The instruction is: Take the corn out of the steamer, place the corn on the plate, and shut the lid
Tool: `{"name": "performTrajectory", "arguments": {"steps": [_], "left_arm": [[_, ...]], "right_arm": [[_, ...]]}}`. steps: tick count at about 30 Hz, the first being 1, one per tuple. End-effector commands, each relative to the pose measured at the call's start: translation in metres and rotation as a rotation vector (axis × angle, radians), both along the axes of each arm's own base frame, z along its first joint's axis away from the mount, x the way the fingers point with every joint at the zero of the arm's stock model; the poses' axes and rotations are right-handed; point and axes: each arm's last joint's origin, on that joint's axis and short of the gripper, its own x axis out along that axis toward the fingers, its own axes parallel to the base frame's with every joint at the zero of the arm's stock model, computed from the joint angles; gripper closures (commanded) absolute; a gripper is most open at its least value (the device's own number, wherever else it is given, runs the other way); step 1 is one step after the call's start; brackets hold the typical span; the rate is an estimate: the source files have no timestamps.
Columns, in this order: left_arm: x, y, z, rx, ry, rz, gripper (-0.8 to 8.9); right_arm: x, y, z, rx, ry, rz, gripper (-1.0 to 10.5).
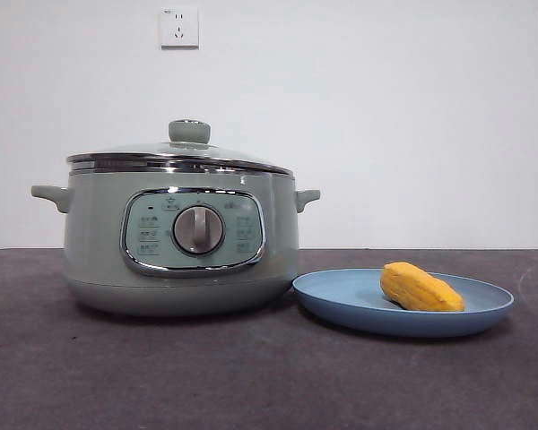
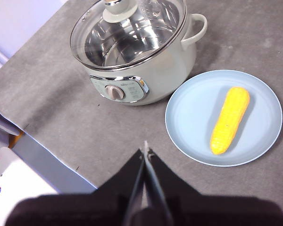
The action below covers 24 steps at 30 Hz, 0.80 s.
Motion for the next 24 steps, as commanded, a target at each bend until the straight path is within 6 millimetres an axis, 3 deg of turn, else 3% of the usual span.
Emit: {"name": "performTrajectory", "arguments": {"steps": [1, 12, 24], "left_arm": [[-0.002, 0.001, -0.025, -0.014, 0.004, 0.024, 8.17], [-0.002, 0.002, -0.094, -0.132, 0.079, 0.049, 8.17], [-0.001, 0.002, -0.094, -0.17, 0.079, 0.055, 8.17]], "right_arm": [[0.0, 0.0, 0.0, -0.003, -0.005, 0.003, 9.5], [0.0, 0.0, 0.0, -0.003, -0.005, 0.002, 9.5], [0.0, 0.0, 0.0, -0.003, -0.005, 0.001, 9.5]]}}
